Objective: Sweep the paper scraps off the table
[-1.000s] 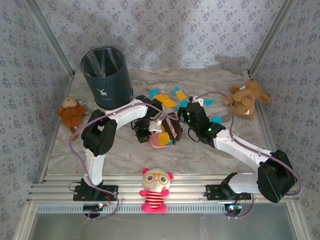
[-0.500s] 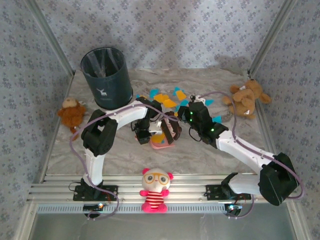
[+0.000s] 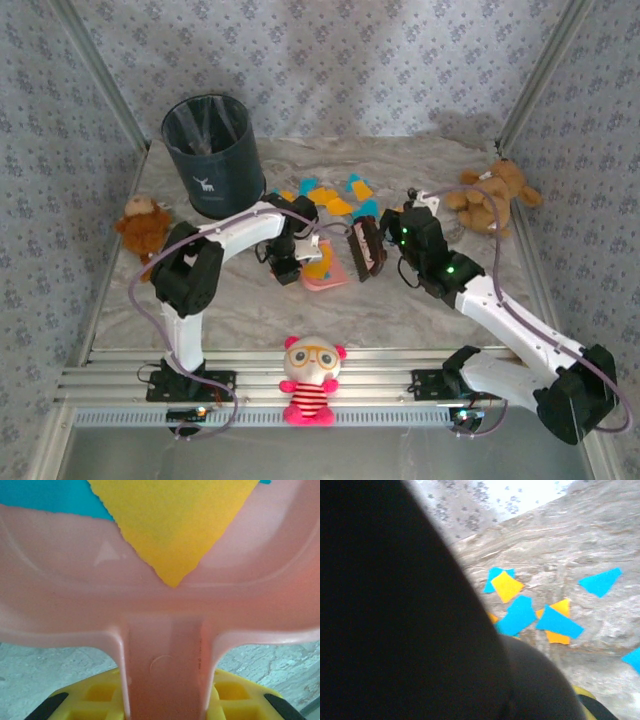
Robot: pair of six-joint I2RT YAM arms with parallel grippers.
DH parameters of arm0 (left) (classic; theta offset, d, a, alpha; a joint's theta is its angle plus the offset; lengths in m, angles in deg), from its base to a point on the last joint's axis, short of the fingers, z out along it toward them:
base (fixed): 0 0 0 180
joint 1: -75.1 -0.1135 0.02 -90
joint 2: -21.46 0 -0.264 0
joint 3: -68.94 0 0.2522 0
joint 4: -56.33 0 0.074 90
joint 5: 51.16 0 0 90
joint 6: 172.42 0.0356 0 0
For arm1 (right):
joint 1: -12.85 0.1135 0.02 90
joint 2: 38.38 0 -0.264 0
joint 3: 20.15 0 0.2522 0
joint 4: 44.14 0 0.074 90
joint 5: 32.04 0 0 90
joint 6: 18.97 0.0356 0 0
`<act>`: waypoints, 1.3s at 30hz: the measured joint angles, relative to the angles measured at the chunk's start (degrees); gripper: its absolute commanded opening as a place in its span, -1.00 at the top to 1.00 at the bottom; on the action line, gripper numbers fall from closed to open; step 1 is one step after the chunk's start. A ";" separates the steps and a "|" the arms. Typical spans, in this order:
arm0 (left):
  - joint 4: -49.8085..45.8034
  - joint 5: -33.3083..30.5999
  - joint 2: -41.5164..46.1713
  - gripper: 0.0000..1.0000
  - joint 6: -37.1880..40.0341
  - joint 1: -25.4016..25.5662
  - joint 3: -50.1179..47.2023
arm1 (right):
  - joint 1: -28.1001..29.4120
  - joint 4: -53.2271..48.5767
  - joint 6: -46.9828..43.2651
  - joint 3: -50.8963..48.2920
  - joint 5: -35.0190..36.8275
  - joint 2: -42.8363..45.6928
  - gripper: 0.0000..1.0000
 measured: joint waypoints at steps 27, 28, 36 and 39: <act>7.13 9.97 17.99 1.00 -15.34 -6.78 4.61 | -7.26 -5.31 -1.05 -1.09 -2.08 2.47 1.00; 7.37 10.80 18.08 1.00 -16.11 -7.30 5.42 | -7.26 -5.20 -1.09 -1.09 -2.10 2.40 1.00; 7.69 15.67 18.10 1.00 -23.80 -10.91 12.85 | -7.26 -5.05 -1.20 -1.09 -2.64 2.36 1.00; 7.61 16.59 18.10 1.00 -26.51 -11.89 15.91 | -7.26 -5.05 -1.20 -1.09 -2.71 2.34 1.00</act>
